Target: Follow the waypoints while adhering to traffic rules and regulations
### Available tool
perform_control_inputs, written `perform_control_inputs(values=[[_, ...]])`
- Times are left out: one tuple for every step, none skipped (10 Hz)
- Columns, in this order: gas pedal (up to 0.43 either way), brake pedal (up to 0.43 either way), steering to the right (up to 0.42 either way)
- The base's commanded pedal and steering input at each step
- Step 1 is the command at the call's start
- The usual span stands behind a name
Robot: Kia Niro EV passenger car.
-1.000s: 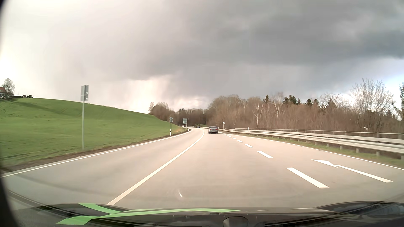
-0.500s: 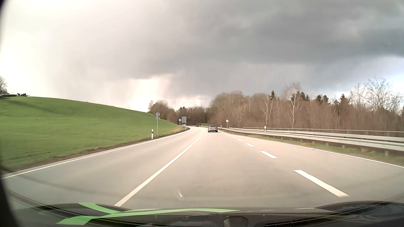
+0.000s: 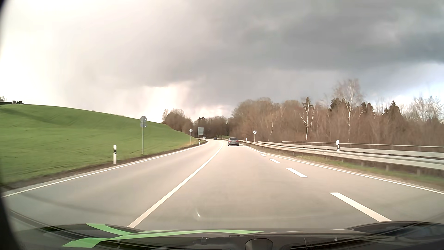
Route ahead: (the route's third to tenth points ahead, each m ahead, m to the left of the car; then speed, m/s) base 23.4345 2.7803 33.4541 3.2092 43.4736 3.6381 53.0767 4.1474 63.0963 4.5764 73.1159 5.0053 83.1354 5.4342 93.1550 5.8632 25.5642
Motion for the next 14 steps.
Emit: perform_control_inputs(values=[[0.079, 0.000, -0.007], [0.079, 0.000, -0.008], [0.079, 0.000, -0.008], [0.079, 0.000, -0.009], [0.079, 0.000, -0.009], [0.087, 0.000, -0.010], [0.087, 0.000, -0.010], [0.087, 0.000, -0.010], [0.087, 0.000, -0.010], [0.087, 0.000, -0.010], [0.087, 0.000, -0.010], [0.087, 0.000, -0.009], [0.079, 0.000, -0.010], [0.079, 0.000, -0.009]])
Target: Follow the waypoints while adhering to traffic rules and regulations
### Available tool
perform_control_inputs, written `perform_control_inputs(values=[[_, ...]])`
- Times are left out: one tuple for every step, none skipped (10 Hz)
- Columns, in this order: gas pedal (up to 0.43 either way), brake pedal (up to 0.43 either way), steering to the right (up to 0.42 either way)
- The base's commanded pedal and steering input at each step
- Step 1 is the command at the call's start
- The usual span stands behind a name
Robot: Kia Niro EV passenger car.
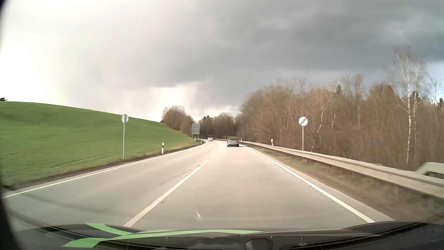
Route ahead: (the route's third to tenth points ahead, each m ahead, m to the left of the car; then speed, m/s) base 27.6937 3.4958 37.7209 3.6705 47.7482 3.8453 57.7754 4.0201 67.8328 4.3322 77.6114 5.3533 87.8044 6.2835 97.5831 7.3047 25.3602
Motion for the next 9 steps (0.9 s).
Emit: perform_control_inputs(values=[[0.079, 0.000, -0.010], [0.079, 0.000, -0.009], [0.079, 0.000, -0.009], [0.079, 0.000, -0.009], [0.079, 0.000, -0.009], [0.079, 0.000, -0.009], [0.079, 0.000, -0.009], [0.079, 0.000, -0.009], [0.079, 0.000, -0.009]])
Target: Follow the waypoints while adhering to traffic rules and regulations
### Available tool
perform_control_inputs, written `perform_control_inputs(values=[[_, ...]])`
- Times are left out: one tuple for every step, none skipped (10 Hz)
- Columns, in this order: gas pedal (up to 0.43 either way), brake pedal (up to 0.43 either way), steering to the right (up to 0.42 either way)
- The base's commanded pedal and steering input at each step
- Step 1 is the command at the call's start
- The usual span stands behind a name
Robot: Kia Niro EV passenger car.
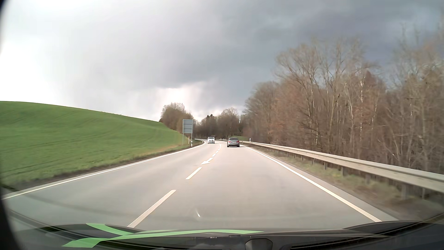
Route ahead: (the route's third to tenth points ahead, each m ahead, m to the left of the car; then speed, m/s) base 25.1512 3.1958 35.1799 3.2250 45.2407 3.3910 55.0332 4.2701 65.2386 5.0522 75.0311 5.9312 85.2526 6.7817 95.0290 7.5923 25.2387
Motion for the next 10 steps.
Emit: perform_control_inputs(values=[[0.079, 0.000, -0.009], [0.079, 0.000, -0.009], [0.079, 0.000, -0.009], [0.079, 0.000, -0.009], [0.079, 0.000, -0.009], [0.079, 0.000, -0.009], [0.079, 0.000, -0.009], [0.079, 0.000, -0.009], [0.079, 0.000, -0.009], [0.079, 0.000, -0.009]])
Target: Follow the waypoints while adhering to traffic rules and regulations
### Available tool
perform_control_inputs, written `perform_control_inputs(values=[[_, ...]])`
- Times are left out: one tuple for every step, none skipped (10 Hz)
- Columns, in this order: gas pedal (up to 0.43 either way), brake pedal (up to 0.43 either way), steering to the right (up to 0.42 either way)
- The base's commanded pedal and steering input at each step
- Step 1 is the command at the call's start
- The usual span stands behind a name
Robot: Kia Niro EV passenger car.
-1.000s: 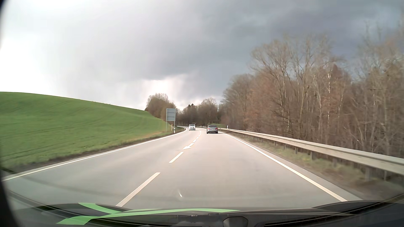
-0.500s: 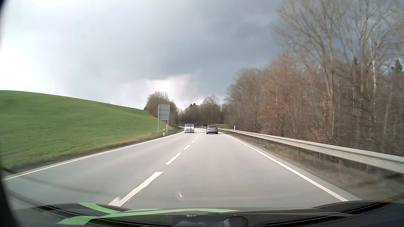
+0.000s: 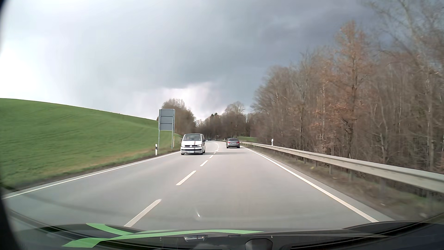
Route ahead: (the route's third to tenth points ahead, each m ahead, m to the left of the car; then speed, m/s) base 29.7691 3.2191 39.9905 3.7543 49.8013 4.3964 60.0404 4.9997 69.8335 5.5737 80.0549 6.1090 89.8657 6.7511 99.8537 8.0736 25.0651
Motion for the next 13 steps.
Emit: perform_control_inputs(values=[[0.067, 0.000, -0.010], [0.067, 0.000, -0.010], [0.067, 0.000, -0.011], [0.067, 0.000, -0.012], [0.067, 0.000, -0.012], [0.067, 0.000, -0.013], [0.067, 0.000, -0.012], [0.067, 0.000, -0.013], [0.067, 0.000, -0.013], [0.067, 0.000, -0.013], [0.067, 0.000, -0.013], [0.067, 0.000, -0.012], [0.067, 0.000, -0.013]])
